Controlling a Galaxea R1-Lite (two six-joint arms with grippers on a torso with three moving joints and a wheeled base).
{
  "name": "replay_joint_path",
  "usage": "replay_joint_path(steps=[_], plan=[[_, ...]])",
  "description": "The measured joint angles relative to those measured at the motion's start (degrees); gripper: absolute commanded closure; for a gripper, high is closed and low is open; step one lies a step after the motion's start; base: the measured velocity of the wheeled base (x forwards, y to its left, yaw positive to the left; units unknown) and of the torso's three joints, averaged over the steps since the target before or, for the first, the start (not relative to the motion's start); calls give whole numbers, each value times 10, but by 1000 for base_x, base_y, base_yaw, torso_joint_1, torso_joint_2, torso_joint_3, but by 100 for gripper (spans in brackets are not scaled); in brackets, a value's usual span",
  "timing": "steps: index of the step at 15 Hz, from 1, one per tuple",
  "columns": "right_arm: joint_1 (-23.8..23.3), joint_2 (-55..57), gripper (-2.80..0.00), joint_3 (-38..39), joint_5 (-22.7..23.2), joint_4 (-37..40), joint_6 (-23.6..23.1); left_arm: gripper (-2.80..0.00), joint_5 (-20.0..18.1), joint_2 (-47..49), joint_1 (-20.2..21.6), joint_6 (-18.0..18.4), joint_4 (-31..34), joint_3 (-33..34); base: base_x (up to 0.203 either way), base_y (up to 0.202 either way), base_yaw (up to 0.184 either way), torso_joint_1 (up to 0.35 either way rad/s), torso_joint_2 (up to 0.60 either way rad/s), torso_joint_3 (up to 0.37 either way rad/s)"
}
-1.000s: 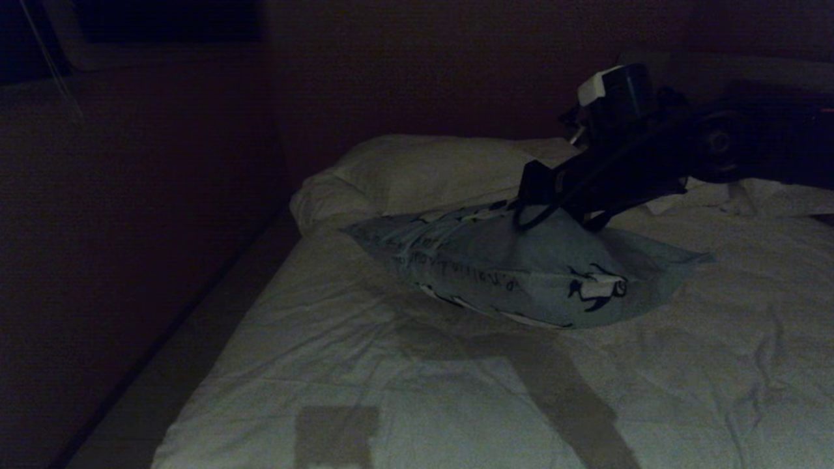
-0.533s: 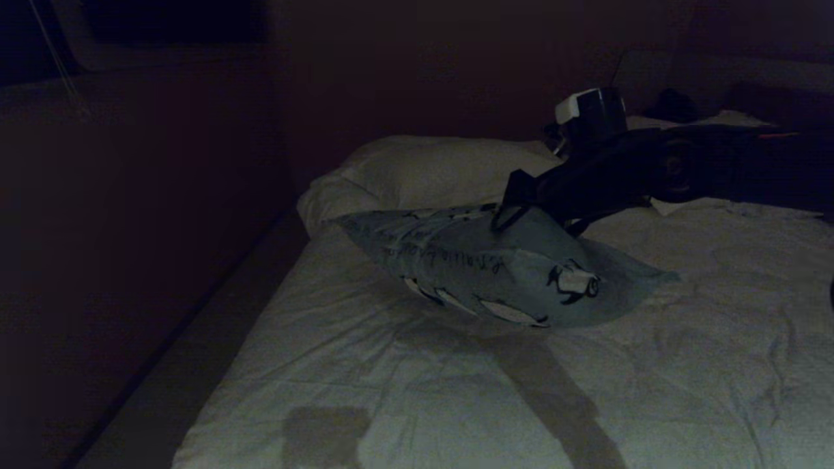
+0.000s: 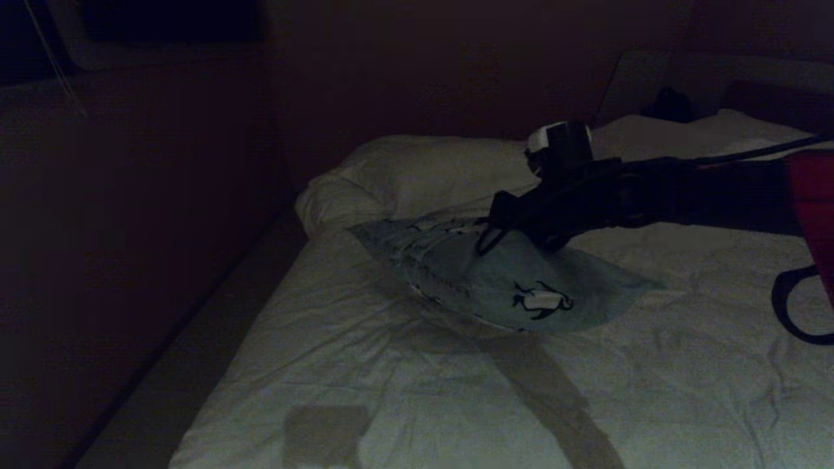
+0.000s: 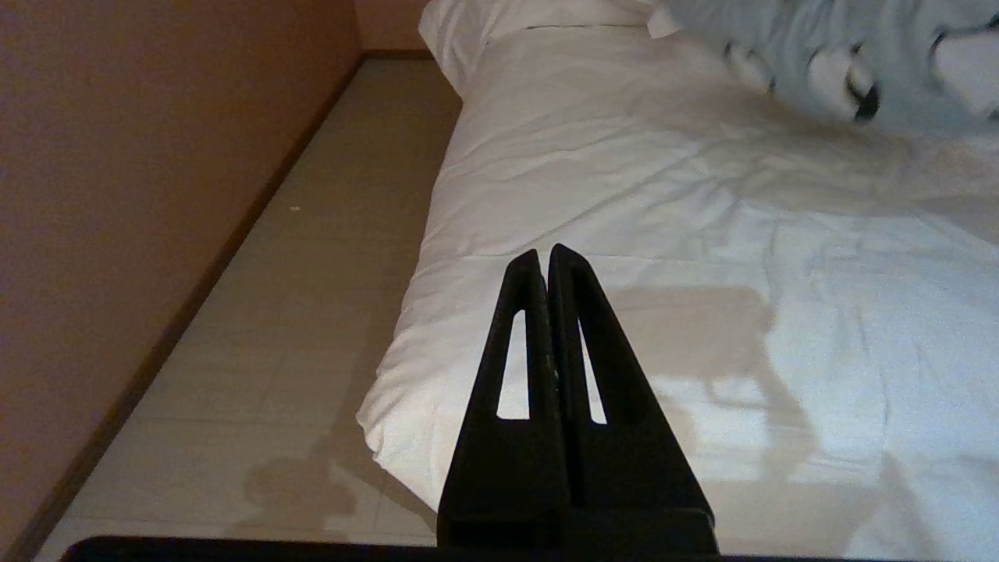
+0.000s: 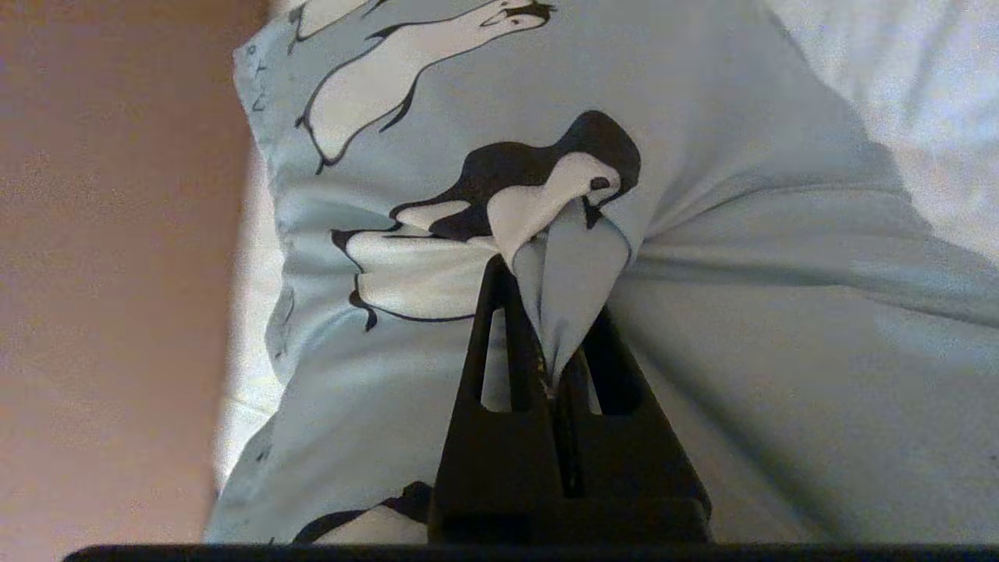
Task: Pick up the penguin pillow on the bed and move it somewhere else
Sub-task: Place the pillow at the end of the bed
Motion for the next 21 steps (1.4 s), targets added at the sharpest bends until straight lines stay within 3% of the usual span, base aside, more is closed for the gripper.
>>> replay_joint_path(steps=[6,10,11,16,21], plan=[[11,37,0,109,-36,-4,-41,0,0,0,0,0,0,0,0,0,0,0,0,0],[16,44,0,189,-32,-8,-54,0,0,0,0,0,0,0,0,0,0,0,0,0],[20,44,-280,208,-31,-9,-57,0,0,0,0,0,0,0,0,0,0,0,0,0],[46,21,-280,277,-32,-44,-60,0,0,0,0,0,0,0,0,0,0,0,0,0],[63,-81,-280,292,-37,-54,-59,0,0,0,0,0,0,0,0,0,0,0,0,0]])
